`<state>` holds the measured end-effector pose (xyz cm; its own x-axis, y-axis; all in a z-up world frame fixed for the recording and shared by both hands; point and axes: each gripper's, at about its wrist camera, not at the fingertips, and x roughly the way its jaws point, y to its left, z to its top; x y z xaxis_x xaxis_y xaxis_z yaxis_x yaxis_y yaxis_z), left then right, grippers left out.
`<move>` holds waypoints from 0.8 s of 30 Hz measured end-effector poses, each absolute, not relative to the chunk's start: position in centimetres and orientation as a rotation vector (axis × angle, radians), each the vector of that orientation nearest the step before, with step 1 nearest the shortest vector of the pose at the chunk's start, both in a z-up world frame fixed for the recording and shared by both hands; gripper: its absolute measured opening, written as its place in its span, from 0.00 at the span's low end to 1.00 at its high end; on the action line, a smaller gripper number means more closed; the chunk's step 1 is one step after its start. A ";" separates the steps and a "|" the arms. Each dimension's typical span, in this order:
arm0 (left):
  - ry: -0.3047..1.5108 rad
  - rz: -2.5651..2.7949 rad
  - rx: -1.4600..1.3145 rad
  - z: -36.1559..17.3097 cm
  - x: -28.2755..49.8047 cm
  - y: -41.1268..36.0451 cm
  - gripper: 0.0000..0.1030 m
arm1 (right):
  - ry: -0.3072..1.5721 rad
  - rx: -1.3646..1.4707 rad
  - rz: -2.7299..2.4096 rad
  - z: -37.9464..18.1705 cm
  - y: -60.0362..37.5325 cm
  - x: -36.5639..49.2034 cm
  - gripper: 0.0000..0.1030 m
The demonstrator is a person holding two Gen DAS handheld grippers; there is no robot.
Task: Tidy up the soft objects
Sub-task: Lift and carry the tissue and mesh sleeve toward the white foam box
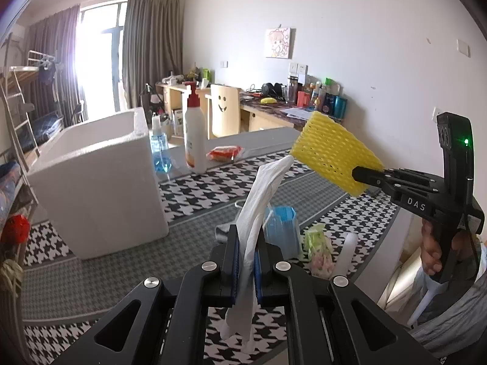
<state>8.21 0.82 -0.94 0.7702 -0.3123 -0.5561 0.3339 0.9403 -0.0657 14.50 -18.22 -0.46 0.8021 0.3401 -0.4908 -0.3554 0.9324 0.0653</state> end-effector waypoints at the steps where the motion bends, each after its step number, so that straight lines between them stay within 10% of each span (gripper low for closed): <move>1: 0.593 -0.345 0.035 -0.8 8.5 0.8 0.08 | 0.519 -0.030 0.372 -0.4 -18.2 14.6 0.12; 24: 0.527 -0.230 0.034 2.8 12.8 1.1 0.08 | 0.489 -0.014 0.379 1.1 -16.6 16.7 0.12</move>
<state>12.78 1.12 2.80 0.8392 -0.2087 -0.5022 0.2261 0.9737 -0.0269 16.65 -16.58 1.09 0.8150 0.3517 -0.4605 -0.3583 0.9305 0.0766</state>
